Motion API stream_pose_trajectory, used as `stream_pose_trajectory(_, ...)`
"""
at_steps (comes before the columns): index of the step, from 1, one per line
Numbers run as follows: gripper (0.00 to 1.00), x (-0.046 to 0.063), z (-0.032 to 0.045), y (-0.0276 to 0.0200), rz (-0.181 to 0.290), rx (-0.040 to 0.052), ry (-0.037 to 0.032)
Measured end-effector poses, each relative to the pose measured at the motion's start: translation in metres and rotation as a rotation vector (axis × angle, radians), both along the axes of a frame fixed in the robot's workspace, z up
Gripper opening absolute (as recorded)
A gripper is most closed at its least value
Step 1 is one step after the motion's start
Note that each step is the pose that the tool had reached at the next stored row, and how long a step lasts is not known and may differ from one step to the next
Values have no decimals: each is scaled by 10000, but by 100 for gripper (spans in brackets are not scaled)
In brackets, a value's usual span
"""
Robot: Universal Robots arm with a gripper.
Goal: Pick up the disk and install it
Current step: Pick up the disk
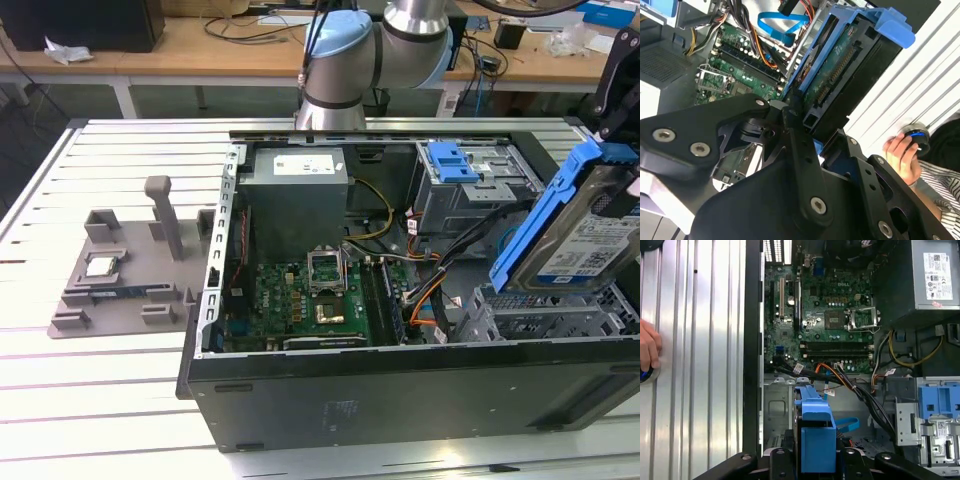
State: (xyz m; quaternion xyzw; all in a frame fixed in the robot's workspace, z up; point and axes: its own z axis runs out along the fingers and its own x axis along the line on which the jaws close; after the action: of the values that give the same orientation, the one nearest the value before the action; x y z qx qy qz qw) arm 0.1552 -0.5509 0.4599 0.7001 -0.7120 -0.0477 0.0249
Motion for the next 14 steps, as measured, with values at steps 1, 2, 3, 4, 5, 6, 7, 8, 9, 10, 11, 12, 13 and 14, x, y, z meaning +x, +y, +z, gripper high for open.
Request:
stream_pose_trajectory(1,37,0,0,0,0,-1,-3)
stream_pose_trajectory(2,37,0,0,0,-1,0,-6)
stream_pose_trajectory(3,37,-2,-1,0,-1,1,-6)
stream_pose_trajectory(4,37,-3,-3,0,-1,1,-6)
stream_pose_trajectory(5,37,-3,-4,0,-1,0,-6)
stream_pose_trajectory(6,37,-4,-6,0,0,1,-6)
stream_pose_trajectory(7,37,-4,-9,0,-1,0,-6)
stream_pose_trajectory(8,37,-4,-9,0,-1,0,-6)
stream_pose_trajectory(9,37,-4,-10,0,-1,-1,-6)
stream_pose_trajectory(10,37,-4,-11,0,-1,-1,-6)
stream_pose_trajectory(11,37,-4,-12,0,-1,0,-5)
stream_pose_trajectory(12,37,-4,-12,0,-1,0,-5)
stream_pose_trajectory(13,37,-4,-12,0,-1,-1,-6)
stream_pose_trajectory(14,37,-4,-13,0,-1,0,-6)
